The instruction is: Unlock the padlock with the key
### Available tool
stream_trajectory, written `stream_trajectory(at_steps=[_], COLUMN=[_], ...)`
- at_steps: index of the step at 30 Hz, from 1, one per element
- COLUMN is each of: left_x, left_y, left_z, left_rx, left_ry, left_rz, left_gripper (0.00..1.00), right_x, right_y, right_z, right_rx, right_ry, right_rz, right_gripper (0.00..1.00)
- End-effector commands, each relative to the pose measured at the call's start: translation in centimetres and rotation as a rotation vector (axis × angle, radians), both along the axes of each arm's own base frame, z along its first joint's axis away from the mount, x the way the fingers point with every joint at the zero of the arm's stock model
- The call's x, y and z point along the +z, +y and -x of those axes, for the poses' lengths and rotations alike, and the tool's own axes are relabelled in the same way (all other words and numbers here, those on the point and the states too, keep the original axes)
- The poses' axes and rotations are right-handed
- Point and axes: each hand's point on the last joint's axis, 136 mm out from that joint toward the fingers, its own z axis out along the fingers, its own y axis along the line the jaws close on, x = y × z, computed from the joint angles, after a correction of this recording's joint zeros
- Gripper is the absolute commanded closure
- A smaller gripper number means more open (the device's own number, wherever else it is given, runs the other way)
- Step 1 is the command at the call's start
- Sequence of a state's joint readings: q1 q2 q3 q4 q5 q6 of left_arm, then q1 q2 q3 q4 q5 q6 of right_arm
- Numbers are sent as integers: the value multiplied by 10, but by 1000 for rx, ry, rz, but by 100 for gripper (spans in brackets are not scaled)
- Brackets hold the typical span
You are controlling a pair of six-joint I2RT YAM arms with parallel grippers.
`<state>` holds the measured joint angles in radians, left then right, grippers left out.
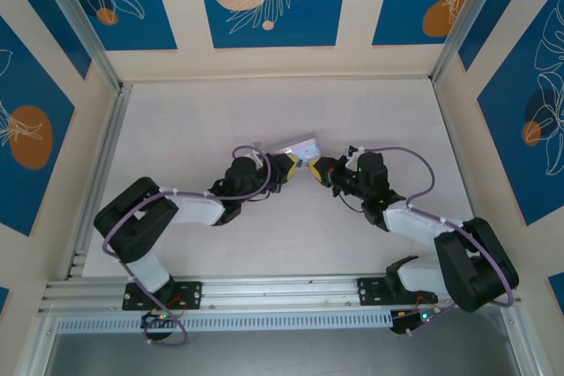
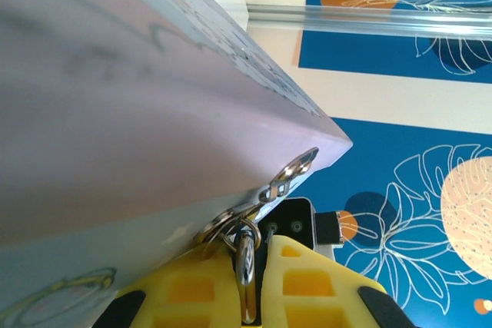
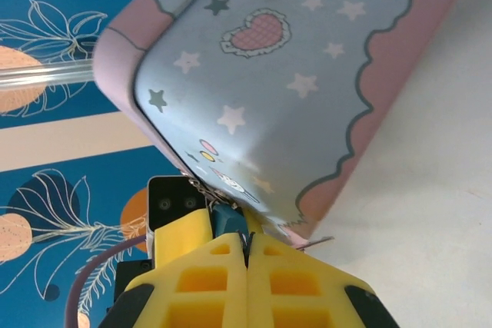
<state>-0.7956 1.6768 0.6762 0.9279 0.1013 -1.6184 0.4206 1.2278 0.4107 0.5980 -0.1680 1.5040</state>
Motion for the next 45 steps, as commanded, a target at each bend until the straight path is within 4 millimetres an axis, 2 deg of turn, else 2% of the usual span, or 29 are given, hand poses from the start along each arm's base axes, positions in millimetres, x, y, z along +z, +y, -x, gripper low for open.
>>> stream_trajectory(at_steps=[1,9,21,45], left_x=[55,56,56,48], left_y=[-11,-2,-1,-2], left_z=[5,2,2,1], left_rx=[-34,17,36,42], left_ry=[-102,-73,-54,-41], left_rz=[123,113,112,94], left_gripper=[100,100,100,100], right_x=[0,2,2,12], right_y=[-2,-5,-11,3], right_z=[8,9,2,2], right_rx=[-34,-110,-155,-118], right_ry=[16,30,19,-4], right_rz=[12,10,5,3], right_gripper=[100,100,100,100])
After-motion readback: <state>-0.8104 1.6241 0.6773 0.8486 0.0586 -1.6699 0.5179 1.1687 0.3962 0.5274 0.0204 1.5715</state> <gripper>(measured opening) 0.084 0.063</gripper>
